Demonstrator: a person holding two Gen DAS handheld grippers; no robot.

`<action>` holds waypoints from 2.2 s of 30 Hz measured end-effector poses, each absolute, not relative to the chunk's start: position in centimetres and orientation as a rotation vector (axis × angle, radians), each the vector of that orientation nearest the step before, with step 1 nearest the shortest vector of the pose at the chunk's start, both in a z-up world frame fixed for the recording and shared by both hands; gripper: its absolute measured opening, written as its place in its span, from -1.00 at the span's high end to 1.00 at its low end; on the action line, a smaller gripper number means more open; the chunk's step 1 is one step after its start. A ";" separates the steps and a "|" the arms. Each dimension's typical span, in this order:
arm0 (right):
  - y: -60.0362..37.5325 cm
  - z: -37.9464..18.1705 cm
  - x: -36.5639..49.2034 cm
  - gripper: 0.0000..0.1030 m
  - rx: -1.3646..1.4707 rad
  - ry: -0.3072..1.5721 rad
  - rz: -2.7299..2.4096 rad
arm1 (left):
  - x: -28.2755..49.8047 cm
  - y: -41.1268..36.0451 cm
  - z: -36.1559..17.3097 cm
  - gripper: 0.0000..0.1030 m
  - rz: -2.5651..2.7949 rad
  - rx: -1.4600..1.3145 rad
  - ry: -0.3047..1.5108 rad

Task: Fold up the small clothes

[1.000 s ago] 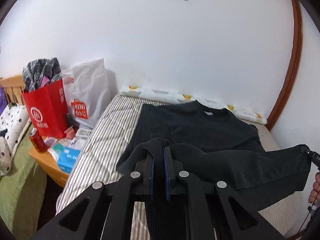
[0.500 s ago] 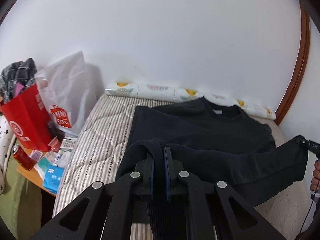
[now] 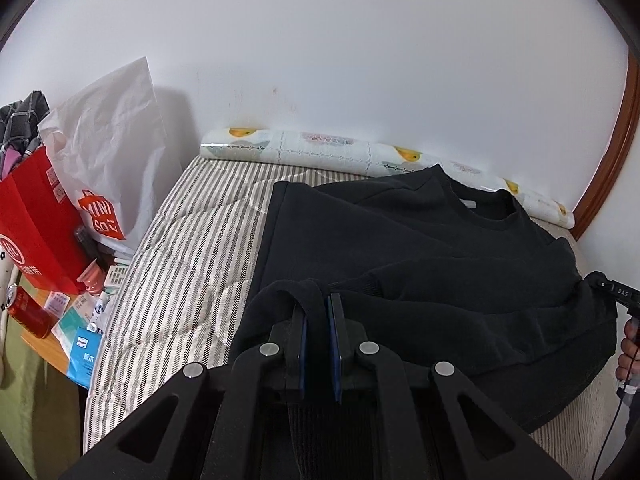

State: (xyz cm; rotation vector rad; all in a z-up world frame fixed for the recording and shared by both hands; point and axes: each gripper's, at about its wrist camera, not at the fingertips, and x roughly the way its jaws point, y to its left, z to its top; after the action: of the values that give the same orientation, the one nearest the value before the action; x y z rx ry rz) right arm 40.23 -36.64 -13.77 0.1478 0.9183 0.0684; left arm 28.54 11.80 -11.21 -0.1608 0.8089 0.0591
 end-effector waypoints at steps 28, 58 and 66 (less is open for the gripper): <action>-39.2 -12.0 34.6 0.14 0.145 0.890 0.148 | 28.5 11.4 -11.2 0.63 0.030 -0.163 0.821; -43.7 -14.8 29.1 0.05 0.226 0.946 0.072 | 19.4 15.7 -12.4 -0.05 0.090 -0.241 0.860; -42.3 -16.8 31.5 0.06 0.255 0.982 0.100 | 20.5 15.2 -15.4 -0.05 0.089 -0.220 0.922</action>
State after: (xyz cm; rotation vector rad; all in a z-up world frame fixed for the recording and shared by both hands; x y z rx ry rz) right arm 31.51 -42.27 -16.79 0.2552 0.9822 0.1002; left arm 20.50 15.21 -15.41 -0.2196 0.9219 0.0889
